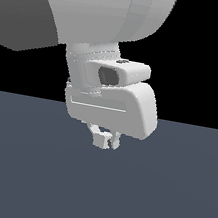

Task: Plug the charger into the wall socket.

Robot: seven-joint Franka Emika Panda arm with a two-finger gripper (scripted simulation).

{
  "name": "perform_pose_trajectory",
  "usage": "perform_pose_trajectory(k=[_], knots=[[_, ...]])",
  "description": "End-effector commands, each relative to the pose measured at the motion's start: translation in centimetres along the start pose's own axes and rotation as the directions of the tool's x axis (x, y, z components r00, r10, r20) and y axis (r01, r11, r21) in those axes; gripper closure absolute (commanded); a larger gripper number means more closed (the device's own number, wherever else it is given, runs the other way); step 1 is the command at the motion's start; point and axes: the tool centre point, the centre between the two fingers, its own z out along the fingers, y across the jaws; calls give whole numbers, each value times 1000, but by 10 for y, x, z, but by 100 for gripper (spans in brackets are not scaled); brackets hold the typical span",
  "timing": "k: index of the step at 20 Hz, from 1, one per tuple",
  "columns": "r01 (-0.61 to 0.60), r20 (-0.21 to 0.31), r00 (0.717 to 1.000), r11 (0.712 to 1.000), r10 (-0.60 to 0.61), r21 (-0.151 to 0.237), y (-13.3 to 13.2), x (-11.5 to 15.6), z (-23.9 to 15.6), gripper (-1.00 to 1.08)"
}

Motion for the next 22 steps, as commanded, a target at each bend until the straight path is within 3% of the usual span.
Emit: perform_pose_trajectory(k=[1,11,22], knots=[[65,-3,998,997,-65,30,-6,4,-8,108],[327,-31,945,934,-326,147,-31,15,-44,108],[443,-48,895,874,-443,200,-43,16,-61,108]])
